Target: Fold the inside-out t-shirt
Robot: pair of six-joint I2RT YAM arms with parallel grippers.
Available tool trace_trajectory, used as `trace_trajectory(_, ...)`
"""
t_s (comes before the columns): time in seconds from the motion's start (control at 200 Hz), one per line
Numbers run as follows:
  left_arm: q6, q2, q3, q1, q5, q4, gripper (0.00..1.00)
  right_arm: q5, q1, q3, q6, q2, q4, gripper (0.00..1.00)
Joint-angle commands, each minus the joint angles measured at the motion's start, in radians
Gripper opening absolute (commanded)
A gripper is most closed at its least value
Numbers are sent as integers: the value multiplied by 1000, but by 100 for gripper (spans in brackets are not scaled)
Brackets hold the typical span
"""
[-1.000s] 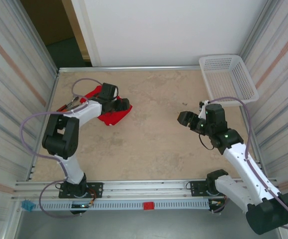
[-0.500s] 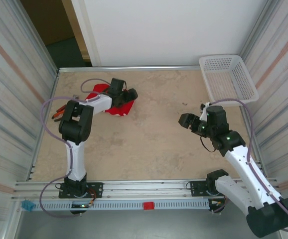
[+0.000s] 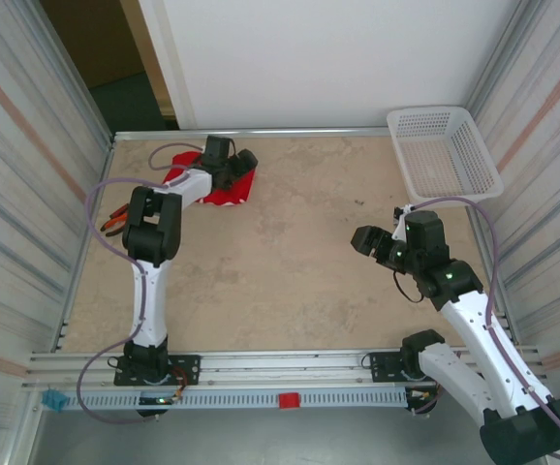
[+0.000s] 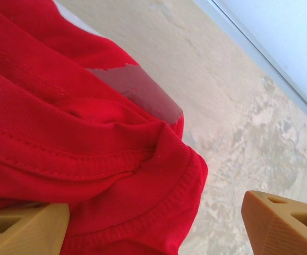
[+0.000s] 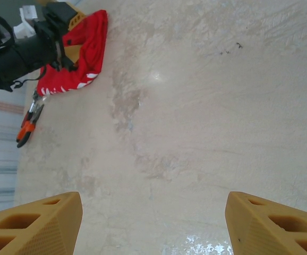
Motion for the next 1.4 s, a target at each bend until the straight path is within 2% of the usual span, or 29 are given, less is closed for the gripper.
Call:
trace_trajectory(0.0,1,39,33,33,-16,-64,85,7,6,40,-16,-10,-32,70)
trace_trajectory(0.205,49,44,96,40,63,-33,85,12,6,53,-20,-18,-49,70)
trace_trajectory(0.316,80,-4,109,39,120,-22,85,10,8,53,-19,-15,-43,70)
trace_trajectory(0.491,185,-214,59,28,165,-59,88,44,6,68,-53,0,-37,71)
trace_trajectory(0.501,194,-232,50,27,165,-62,89,48,6,69,-55,1,-38,72)
trace_trajectory(0.526,214,-278,25,23,162,-68,98,60,4,74,-62,4,-40,76)
trace_trajectory(0.596,269,-414,-69,5,146,-74,99,88,-1,86,-89,13,-42,84)
trace_trajectory(0.631,303,-480,-112,-8,124,-94,99,111,-8,95,-103,18,-46,91)
trace_trajectory(0.651,325,-522,-140,-16,105,-107,99,125,-10,99,-114,21,-46,100)
trace_trajectory(0.782,473,-763,-318,-67,-11,-166,99,189,-52,151,-193,66,-52,99)
trace_trajectory(0.892,637,-974,-510,-90,-152,-113,99,339,-82,183,-251,133,-41,99)
trace_trajectory(1.057,855,-1220,-803,-23,-290,75,99,468,-153,53,-338,159,257,99)
trace_trajectory(1.157,915,-1271,-952,42,-327,188,99,476,-214,7,-392,211,366,99)
trace_trajectory(1.257,875,-1255,-1040,110,-324,226,99,542,-240,-25,-478,296,437,99)
trace_trajectory(1.393,881,-1198,-1184,115,-390,423,99,621,-247,-114,-572,371,586,99)
